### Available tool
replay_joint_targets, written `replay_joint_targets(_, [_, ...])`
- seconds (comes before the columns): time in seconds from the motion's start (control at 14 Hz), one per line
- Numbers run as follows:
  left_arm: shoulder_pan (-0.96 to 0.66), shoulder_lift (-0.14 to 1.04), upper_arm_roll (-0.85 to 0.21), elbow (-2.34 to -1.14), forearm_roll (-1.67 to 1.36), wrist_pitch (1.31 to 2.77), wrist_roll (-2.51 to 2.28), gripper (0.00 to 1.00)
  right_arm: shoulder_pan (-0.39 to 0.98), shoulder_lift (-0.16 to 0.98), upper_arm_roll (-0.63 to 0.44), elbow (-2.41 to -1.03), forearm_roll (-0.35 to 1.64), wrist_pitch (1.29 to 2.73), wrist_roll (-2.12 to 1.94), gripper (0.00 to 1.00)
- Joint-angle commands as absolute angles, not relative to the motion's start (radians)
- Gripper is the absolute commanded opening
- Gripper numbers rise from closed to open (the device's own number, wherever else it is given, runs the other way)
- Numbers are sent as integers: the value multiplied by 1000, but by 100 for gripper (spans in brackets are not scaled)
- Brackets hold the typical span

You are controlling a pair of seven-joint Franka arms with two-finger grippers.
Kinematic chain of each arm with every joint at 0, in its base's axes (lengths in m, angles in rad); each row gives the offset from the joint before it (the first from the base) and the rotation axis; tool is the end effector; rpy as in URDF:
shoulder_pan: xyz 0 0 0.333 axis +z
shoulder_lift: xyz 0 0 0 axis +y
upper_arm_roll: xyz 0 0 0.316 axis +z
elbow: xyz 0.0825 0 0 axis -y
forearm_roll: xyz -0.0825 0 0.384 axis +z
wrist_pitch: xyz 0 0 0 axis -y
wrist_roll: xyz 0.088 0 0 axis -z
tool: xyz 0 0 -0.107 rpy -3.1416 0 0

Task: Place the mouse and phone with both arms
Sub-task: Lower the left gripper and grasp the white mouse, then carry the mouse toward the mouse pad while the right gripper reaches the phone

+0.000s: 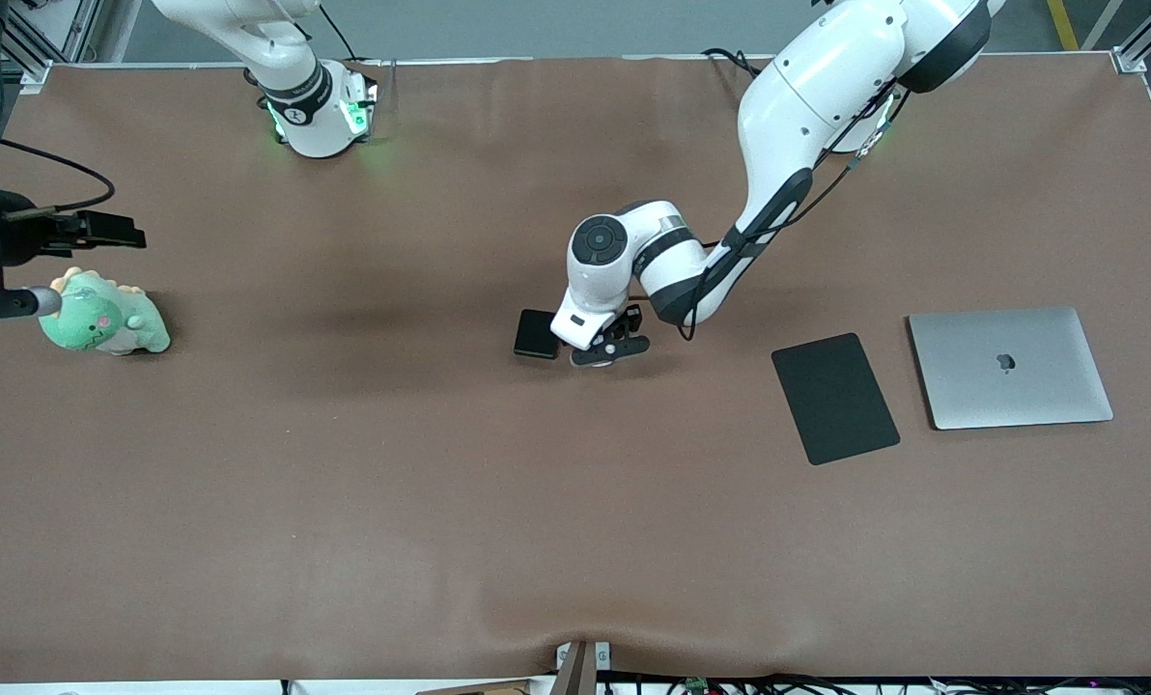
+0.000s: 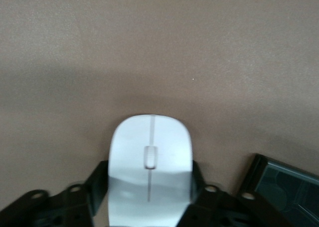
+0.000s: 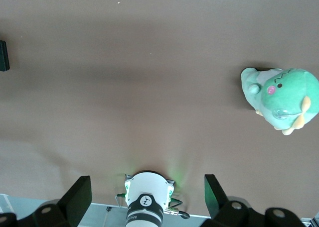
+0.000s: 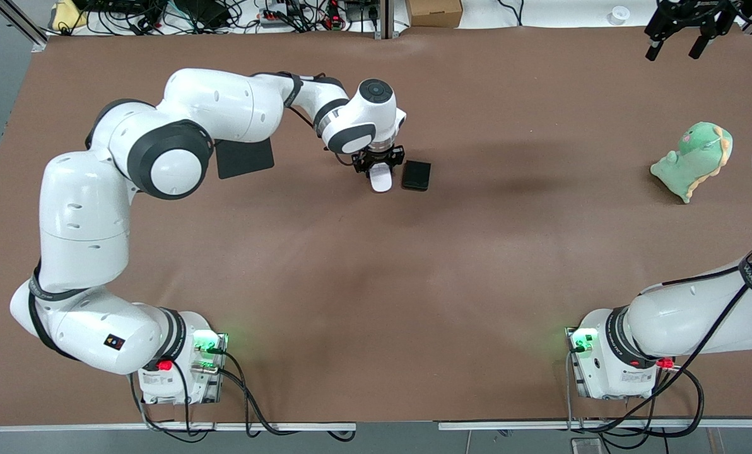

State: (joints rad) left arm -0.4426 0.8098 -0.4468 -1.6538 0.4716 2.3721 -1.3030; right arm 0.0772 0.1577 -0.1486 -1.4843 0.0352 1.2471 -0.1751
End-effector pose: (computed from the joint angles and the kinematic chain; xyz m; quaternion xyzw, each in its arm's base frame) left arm 0.4586 -0.5033 0.1717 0.9952 0.0977 0.0068 0.0052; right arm 0.5590 -0.0292 0.5553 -0.9794 -0.0517 0.1931 0.0298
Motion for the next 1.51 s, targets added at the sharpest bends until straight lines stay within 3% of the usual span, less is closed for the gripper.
replay_joint_targets(0.0, [-443,813,-449,-1631,526,2407,-1364,0,89,182,-150,-1465,61,1241,-166,100])
replay_joint_targets(0.86, [-161,568,-460,-1634,508,2206,-1097,0,232,209,-150,-1529,187,1338,102,100])
replay_joint_targets(1.15, [-26,552,-468,-1637,506,2115,-967,0,305,209,-150,-1581,187,1416,221,100])
replay_joint_targets(1.43, [148,580,-482,-1644,486,2115,-774,0,376,209,-149,-1656,189,1526,311,100])
